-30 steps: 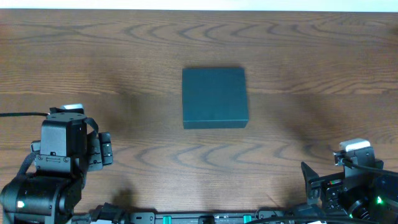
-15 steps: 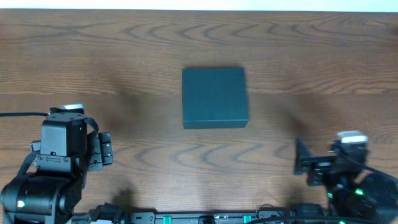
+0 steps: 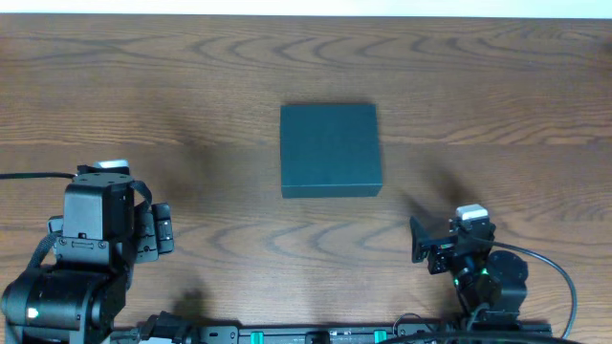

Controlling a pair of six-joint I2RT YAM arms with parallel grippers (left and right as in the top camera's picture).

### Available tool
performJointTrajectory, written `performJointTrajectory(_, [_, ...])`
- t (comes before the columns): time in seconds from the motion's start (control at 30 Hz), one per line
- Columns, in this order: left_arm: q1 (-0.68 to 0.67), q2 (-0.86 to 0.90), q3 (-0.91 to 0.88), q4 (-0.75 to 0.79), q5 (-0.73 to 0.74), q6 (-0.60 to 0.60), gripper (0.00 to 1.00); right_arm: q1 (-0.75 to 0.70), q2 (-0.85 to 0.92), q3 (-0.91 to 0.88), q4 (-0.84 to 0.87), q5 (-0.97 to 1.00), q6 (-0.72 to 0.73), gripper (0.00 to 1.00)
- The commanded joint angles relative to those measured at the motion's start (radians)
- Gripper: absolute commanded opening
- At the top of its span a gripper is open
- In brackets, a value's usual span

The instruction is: Pack container

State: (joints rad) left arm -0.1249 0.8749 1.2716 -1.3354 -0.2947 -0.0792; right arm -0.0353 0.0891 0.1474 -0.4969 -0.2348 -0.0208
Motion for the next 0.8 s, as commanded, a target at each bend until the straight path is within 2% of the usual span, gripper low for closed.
performJointTrajectory(0.0, [0.006,0.000,0.002,-0.003,-0.003,-0.012,0.98,0.025,-0.026,-0.013,0.019,0.053,-0.052,0.99])
performJointTrajectory(0.23, [0.006,0.000,0.002,-0.003,-0.003,-0.012,0.98,0.037,-0.026,-0.013,0.022,0.220,-0.111,0.99])
performJointTrajectory(0.77, [0.006,0.000,0.002,-0.003,-0.003,-0.012,0.99,0.037,-0.026,-0.013,0.022,0.220,-0.111,0.99])
